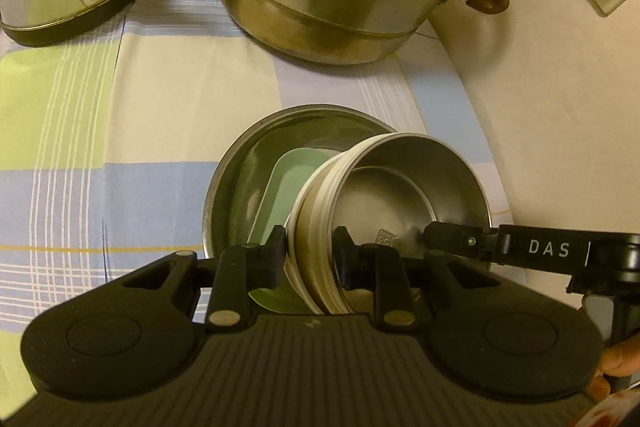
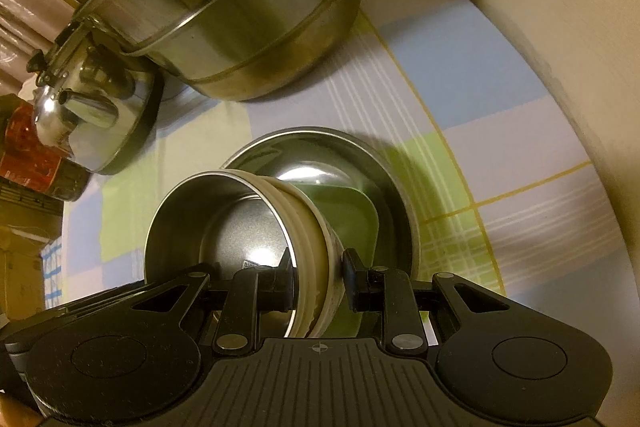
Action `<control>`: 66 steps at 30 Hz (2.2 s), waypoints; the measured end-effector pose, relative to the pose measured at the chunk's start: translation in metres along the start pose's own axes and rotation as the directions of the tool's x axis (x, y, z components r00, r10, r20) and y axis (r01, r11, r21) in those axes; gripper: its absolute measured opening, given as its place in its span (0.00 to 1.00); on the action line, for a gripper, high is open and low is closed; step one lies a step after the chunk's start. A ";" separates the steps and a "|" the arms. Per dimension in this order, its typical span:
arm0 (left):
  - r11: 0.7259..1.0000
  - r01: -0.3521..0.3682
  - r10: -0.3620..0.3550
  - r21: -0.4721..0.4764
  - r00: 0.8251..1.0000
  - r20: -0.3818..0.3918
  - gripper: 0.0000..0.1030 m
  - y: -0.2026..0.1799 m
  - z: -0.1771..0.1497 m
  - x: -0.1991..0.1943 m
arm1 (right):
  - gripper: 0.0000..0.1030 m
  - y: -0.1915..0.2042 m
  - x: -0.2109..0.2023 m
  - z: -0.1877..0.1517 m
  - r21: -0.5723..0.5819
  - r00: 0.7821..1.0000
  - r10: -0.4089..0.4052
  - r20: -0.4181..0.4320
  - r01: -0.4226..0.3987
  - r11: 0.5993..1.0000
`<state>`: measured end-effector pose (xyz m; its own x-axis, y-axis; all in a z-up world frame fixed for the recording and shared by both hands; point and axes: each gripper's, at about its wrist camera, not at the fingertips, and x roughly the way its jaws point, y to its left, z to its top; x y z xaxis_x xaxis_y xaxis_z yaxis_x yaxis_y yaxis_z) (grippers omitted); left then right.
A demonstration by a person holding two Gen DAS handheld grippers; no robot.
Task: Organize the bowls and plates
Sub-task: 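Lower the bowl stack onto the green plate in the steel basin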
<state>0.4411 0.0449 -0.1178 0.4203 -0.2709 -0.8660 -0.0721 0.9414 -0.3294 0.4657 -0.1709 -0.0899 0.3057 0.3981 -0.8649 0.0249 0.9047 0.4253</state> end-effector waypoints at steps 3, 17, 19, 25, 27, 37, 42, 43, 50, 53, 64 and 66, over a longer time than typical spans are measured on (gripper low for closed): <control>1.000 -0.006 0.006 -0.001 1.000 -0.001 0.22 0.000 0.001 0.002 | 0.24 -0.001 0.002 0.000 0.003 1.000 0.001 -0.001 -0.001 1.000; 1.000 -0.018 0.019 0.008 1.000 -0.018 0.21 -0.001 0.000 0.012 | 0.24 -0.007 0.010 -0.002 0.028 1.000 0.007 -0.009 -0.007 1.000; 1.000 -0.018 0.018 0.008 1.000 -0.017 0.21 -0.001 0.001 0.012 | 0.24 -0.007 0.010 -0.002 0.026 1.000 0.009 -0.004 -0.008 1.000; 1.000 -0.023 0.024 0.019 1.000 -0.015 0.21 -0.002 0.001 0.012 | 0.24 -0.007 0.011 -0.002 0.031 1.000 0.015 -0.003 -0.015 0.999; 1.000 -0.024 0.024 0.019 1.000 -0.012 0.21 -0.001 0.000 0.011 | 0.24 -0.008 0.011 -0.003 0.029 1.000 0.014 -0.002 -0.014 0.999; 0.999 -0.029 0.029 0.034 1.000 -0.001 0.21 -0.002 -0.003 0.010 | 0.23 -0.005 0.010 -0.005 -0.005 1.000 0.013 0.005 -0.013 1.000; 0.998 -0.034 0.034 0.046 0.999 0.004 0.21 -0.003 -0.003 0.009 | 0.23 -0.004 0.009 -0.006 -0.021 1.000 0.015 0.014 -0.015 1.000; 0.998 -0.038 0.038 0.053 0.999 0.006 0.21 -0.004 -0.003 0.009 | 0.23 -0.004 0.009 -0.006 -0.023 1.000 0.017 0.017 -0.017 1.000; 0.997 -0.041 0.040 0.063 0.999 0.015 0.21 -0.006 -0.004 0.005 | 0.24 -0.004 0.002 -0.006 -0.040 0.999 0.033 0.042 -0.031 0.999; 0.997 -0.036 0.034 0.064 0.999 0.031 0.21 -0.006 -0.004 -0.002 | 0.24 -0.006 -0.002 -0.006 -0.051 0.998 0.045 0.051 -0.042 0.998; 0.998 0.006 -0.010 0.069 0.998 0.057 0.20 -0.001 -0.010 -0.020 | 0.24 -0.021 -0.013 -0.016 -0.022 0.987 0.136 0.088 -0.135 0.991; 0.997 0.031 -0.034 0.071 0.998 0.052 0.12 -0.001 -0.010 -0.020 | 0.24 -0.023 -0.015 -0.017 -0.008 0.984 0.147 0.098 -0.147 0.989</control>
<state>0.4239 0.0474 -0.1041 0.4690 -0.2922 -0.8334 0.0051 0.9446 -0.3283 0.4447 -0.1945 -0.0914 0.3980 0.5104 -0.7623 -0.0278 0.8373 0.5461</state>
